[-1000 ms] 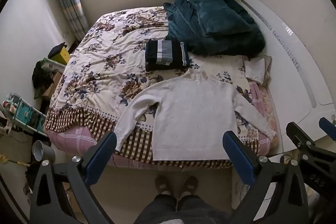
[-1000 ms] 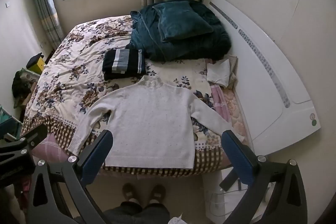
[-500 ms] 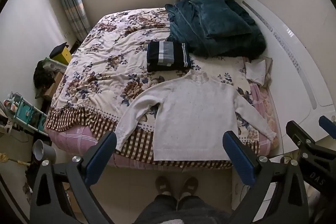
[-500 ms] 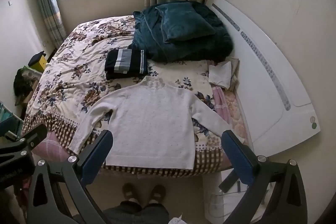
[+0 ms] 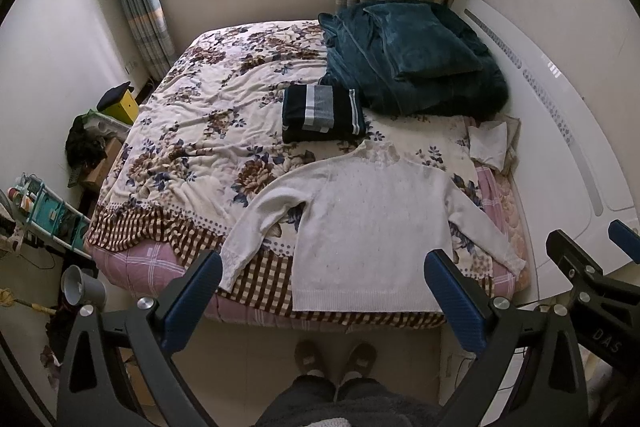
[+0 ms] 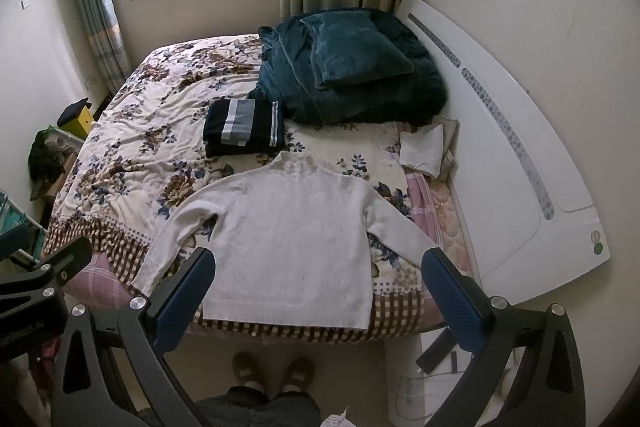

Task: Fold small clothes

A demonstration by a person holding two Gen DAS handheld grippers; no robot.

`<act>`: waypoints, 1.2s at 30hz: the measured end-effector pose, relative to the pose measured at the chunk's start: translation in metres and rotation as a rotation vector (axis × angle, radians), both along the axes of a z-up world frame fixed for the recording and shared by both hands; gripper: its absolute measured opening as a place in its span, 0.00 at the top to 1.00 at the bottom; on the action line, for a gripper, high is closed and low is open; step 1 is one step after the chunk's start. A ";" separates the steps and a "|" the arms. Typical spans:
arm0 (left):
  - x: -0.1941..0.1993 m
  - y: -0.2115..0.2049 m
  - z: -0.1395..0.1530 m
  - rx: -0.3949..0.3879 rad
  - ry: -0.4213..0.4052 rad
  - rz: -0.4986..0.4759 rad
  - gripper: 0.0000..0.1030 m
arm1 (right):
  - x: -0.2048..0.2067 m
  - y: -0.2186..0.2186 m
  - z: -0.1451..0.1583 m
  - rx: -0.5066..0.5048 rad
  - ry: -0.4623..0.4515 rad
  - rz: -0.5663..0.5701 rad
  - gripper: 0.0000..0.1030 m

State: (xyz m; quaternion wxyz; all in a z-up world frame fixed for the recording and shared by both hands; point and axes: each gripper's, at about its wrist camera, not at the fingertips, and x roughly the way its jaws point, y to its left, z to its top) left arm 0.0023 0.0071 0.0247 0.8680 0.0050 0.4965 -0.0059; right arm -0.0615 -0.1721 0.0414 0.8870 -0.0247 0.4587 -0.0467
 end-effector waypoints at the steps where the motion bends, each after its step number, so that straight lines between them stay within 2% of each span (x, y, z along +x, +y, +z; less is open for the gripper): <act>1: 0.000 0.000 0.000 0.001 -0.001 0.000 0.00 | 0.001 0.000 0.001 0.001 -0.001 0.000 0.00; 36: -0.004 0.002 0.002 0.000 -0.015 0.001 0.00 | -0.001 0.006 0.005 -0.004 -0.012 0.002 0.00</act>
